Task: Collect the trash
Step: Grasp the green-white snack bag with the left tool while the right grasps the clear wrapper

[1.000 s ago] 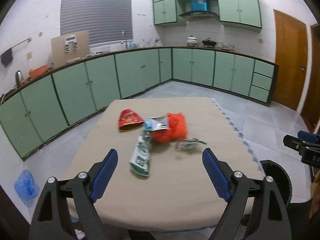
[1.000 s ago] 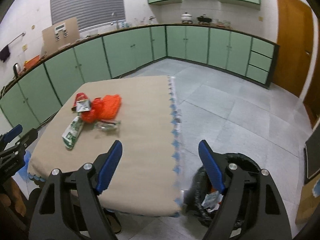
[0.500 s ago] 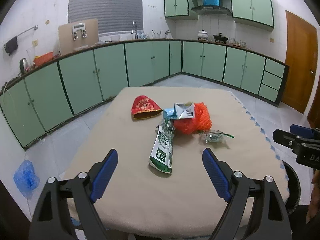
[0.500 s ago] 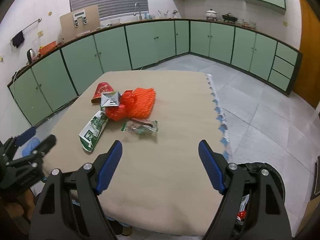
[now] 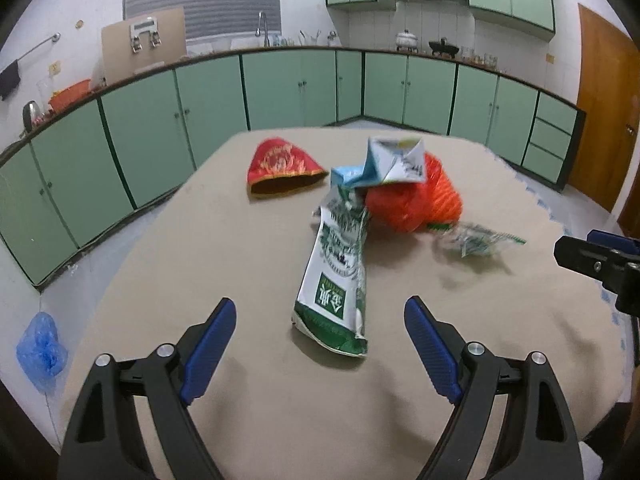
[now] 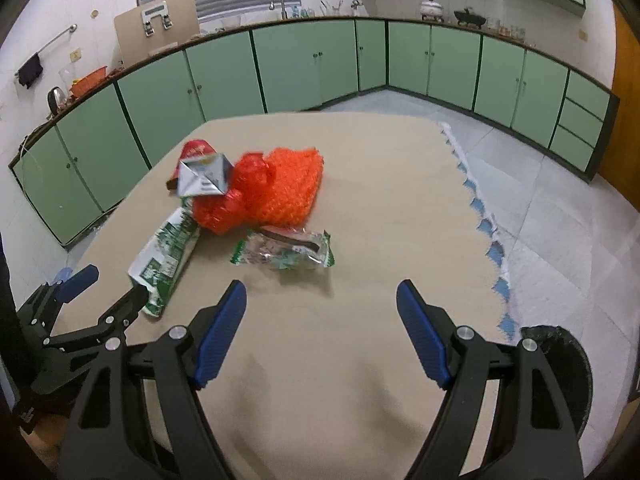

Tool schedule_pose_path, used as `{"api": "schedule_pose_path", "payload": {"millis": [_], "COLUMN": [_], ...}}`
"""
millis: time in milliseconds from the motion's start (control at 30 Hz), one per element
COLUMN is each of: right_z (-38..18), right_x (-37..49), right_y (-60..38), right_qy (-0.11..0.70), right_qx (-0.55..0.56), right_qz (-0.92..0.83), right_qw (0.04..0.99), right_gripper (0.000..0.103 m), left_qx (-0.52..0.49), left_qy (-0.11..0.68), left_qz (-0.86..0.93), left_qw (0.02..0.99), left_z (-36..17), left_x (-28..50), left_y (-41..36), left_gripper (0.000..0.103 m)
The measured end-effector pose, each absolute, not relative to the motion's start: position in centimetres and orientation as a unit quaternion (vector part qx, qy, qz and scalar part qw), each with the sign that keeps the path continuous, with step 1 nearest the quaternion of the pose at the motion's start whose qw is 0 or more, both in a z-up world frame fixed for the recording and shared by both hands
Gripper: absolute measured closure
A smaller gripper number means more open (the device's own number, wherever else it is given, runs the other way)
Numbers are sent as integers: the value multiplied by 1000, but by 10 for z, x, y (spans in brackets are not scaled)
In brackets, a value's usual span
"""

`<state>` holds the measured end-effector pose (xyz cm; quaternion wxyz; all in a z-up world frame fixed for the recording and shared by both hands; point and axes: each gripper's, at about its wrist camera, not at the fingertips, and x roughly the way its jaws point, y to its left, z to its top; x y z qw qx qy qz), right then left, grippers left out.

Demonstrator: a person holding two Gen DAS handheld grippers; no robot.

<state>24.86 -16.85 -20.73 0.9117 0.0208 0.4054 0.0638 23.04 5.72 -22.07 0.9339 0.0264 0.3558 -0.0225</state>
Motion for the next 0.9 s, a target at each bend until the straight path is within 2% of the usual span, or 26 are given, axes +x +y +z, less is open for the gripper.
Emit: {"api": "schedule_pose_path", "payload": {"millis": [333, 400, 433, 467, 900], "right_z": [-227, -227, -227, -228, -231], "right_x": [257, 258, 259, 260, 271], "right_y": [-169, -169, -169, -169, -152], "right_qy": [418, 418, 417, 417, 414], "right_qx": [34, 36, 36, 36, 33], "right_qz": [67, 68, 68, 68, 82], "right_qw": [905, 905, 906, 906, 906], "right_gripper": [27, 27, 27, 27, 27], "left_qx": [48, 41, 35, 31, 22], "left_qy": [390, 396, 403, 406, 386], "left_qz": [-22, -27, -31, -36, -27], "left_qw": [919, 917, 914, 913, 922], "left_z": [-245, -246, -248, -248, -237], "left_x": [245, 248, 250, 250, 238], "left_y": [50, 51, 52, 53, 65], "left_gripper": [21, 36, 52, 55, 56]}}
